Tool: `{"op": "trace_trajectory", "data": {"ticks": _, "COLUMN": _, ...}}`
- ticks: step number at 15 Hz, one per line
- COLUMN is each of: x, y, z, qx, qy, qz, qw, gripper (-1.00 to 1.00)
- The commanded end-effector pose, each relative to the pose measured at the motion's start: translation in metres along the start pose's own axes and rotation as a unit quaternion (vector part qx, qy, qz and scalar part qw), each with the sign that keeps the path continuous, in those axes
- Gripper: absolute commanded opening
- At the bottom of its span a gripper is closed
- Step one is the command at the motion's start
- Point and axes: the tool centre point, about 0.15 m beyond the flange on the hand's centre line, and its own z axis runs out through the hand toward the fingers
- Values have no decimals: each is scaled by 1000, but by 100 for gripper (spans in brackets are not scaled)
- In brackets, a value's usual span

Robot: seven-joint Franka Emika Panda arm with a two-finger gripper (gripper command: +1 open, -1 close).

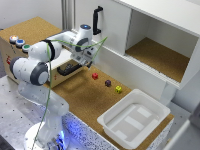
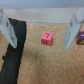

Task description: Close the drawer

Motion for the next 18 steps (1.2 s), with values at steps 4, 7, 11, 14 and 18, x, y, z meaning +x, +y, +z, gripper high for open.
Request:
{"op": "trace_trajectory", "data": {"ticks": 4, "x": -49, "y": 20, "z": 7, "qx": 7, "qy": -17, "qz": 32, "qw": 999, "gripper": -100}}
{"op": "trace_trajectory", "data": {"ticks": 7, "x": -48, "y": 12, "z": 24, "qx": 23, "qy": -26, "qz": 11, "qw": 999, "gripper": -100}}
{"op": "trace_trajectory", "data": {"ticks": 11, "x": -48, "y": 12, "z": 24, "qx": 23, "qy": -26, "qz": 11, "qw": 999, "gripper": -100}}
{"op": "trace_trajectory", "data": {"ticks": 14, "x": -41, "y": 8, "z": 15, "qx": 12, "qy": -37, "qz": 18, "qw": 999, "gripper": -100}}
{"op": "trace_trajectory", "data": {"ticks": 18, "x": -29, "y": -16, "z": 30, "qx": 27, "qy": -35, "qz": 10, "qw": 999, "gripper": -100}}
